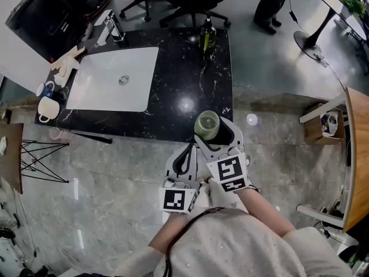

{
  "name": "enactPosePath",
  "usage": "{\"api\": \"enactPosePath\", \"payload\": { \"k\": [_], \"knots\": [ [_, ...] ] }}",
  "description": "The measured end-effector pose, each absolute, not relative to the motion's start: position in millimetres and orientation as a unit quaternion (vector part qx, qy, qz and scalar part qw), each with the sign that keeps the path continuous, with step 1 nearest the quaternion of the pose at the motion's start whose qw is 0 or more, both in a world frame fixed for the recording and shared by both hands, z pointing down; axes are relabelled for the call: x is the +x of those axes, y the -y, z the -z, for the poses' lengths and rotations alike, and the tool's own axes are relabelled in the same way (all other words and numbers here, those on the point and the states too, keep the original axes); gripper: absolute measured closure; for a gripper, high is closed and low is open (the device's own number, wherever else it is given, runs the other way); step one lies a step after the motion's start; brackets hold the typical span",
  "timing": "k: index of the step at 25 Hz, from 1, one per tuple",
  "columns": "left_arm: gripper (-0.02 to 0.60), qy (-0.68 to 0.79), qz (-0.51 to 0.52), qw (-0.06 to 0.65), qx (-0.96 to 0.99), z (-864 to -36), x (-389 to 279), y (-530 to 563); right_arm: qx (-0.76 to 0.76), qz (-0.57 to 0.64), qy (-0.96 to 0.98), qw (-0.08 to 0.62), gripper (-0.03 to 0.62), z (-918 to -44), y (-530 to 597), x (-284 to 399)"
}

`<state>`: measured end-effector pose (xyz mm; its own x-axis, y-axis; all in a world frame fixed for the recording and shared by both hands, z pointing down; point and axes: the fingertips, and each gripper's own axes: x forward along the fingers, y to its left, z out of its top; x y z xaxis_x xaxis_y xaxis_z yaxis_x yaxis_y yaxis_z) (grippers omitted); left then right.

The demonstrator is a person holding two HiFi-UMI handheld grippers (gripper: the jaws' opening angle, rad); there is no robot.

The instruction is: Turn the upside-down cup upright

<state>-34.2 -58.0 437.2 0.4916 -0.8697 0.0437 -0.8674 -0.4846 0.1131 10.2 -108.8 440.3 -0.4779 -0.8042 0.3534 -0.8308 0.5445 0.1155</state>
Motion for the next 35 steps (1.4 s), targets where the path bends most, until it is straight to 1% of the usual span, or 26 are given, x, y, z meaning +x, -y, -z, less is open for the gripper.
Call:
{"api": "enactPosePath", "payload": {
  "k": [10, 14, 17, 23, 26, 31, 35],
  "knots": [
    [0.575, 0.505, 0.011, 0.059, 0.861, -435, -34, 57, 0.464, -0.042, 0.865, 0.189, 0.275, -439, 104, 11],
    [0.575, 0.509, 0.017, 0.063, 0.858, -431, -36, 56, 0.468, -0.076, 0.862, 0.179, 0.276, -438, 103, 20],
    [0.575, 0.515, 0.026, 0.067, 0.854, -423, -42, 56, 0.474, -0.126, 0.858, 0.153, 0.276, -436, 103, 28],
    [0.575, 0.532, 0.024, 0.070, 0.844, -417, -57, 52, 0.456, -0.267, 0.848, 0.051, 0.276, -410, 99, 28],
    [0.575, 0.536, 0.024, 0.070, 0.841, -414, -61, 49, 0.430, -0.355, 0.830, -0.011, 0.276, -404, 95, 21],
    [0.575, 0.544, 0.022, 0.069, 0.836, -412, -71, 44, 0.346, -0.523, 0.762, -0.160, 0.276, -407, 90, -1],
    [0.575, 0.549, 0.016, 0.069, 0.833, -412, -78, 40, 0.289, -0.646, 0.652, -0.270, 0.276, -425, 86, -6]
  ]
}}
